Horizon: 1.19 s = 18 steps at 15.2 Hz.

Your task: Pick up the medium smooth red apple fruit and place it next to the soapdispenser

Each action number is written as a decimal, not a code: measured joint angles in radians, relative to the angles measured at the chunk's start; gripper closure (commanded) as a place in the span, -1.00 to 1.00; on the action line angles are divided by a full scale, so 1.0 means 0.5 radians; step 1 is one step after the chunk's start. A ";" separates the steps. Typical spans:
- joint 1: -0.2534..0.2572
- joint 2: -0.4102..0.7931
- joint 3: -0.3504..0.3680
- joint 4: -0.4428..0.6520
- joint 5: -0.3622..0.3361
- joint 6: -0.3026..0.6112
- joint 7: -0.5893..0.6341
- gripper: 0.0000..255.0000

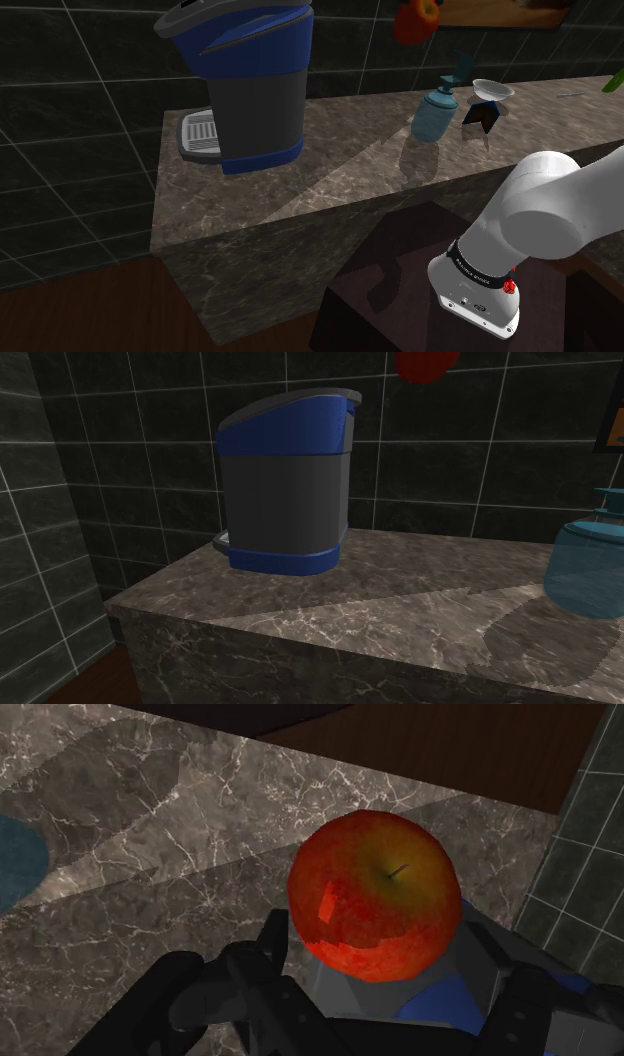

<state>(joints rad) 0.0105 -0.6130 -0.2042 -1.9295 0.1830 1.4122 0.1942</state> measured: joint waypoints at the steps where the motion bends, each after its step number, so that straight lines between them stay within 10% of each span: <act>1: -0.010 -0.007 -0.044 0.023 -0.021 -0.039 -0.045 1.00; 18: -0.101 -0.021 -0.770 0.312 -0.415 -0.421 -0.830 1.00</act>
<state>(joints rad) -0.0400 -0.6234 -0.5891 -1.7735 -0.0245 1.2018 -0.2207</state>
